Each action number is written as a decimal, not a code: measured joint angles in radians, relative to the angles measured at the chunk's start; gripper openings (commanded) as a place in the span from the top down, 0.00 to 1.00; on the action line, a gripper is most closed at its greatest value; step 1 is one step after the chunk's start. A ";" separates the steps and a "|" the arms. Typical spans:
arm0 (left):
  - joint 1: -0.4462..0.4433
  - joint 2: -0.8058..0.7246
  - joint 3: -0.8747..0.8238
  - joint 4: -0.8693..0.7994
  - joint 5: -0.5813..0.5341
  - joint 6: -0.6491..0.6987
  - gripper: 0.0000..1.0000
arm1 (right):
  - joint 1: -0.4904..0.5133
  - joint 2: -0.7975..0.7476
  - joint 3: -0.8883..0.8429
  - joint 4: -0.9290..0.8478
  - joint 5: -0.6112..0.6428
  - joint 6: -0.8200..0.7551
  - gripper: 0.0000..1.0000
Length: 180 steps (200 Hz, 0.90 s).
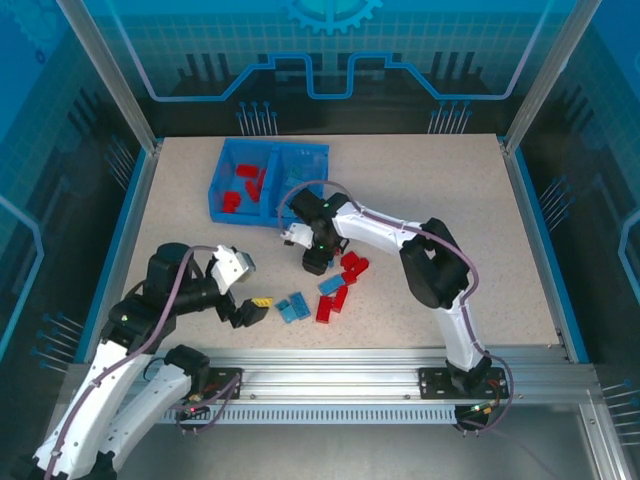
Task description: Sort the legos into containers by color
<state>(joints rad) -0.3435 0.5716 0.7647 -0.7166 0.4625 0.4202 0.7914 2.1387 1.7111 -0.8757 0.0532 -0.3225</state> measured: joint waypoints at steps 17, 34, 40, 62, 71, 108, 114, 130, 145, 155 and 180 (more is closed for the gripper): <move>0.000 0.008 -0.016 0.024 0.003 0.006 0.01 | 0.018 0.011 0.000 -0.002 0.023 -0.001 0.54; 0.000 0.016 -0.031 0.057 0.002 0.006 0.01 | 0.033 0.016 0.000 -0.004 0.040 -0.002 0.60; 0.000 0.019 -0.036 0.069 0.002 0.006 0.01 | 0.037 0.017 0.000 -0.004 0.047 -0.004 0.60; 0.000 0.026 -0.060 0.108 -0.002 0.005 0.01 | 0.047 0.018 0.000 -0.006 0.080 -0.005 0.55; 0.000 0.028 -0.067 0.121 -0.003 0.005 0.01 | 0.052 0.021 0.000 -0.006 0.098 -0.006 0.50; 0.000 0.030 -0.082 0.148 -0.011 0.005 0.01 | 0.065 0.056 0.000 -0.010 0.138 -0.019 0.60; 0.000 0.030 -0.083 0.152 -0.014 0.005 0.01 | 0.066 0.063 0.000 -0.011 0.138 -0.017 0.64; 0.000 0.030 -0.084 0.160 -0.023 0.005 0.01 | 0.067 0.066 0.000 -0.014 0.125 -0.020 0.74; 0.000 0.029 -0.089 0.171 -0.030 0.005 0.01 | 0.068 0.060 0.000 -0.009 0.119 -0.014 0.79; 0.000 0.028 -0.095 0.177 -0.036 0.003 0.01 | 0.067 0.053 0.000 -0.001 0.107 -0.008 0.82; 0.000 0.006 -0.110 0.187 -0.052 -0.001 0.01 | 0.067 -0.018 -0.006 0.040 0.068 0.015 0.85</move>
<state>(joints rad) -0.3435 0.5777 0.6544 -0.5301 0.4103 0.4191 0.8585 2.1212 1.7050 -0.8360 0.1207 -0.3077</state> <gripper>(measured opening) 0.987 0.242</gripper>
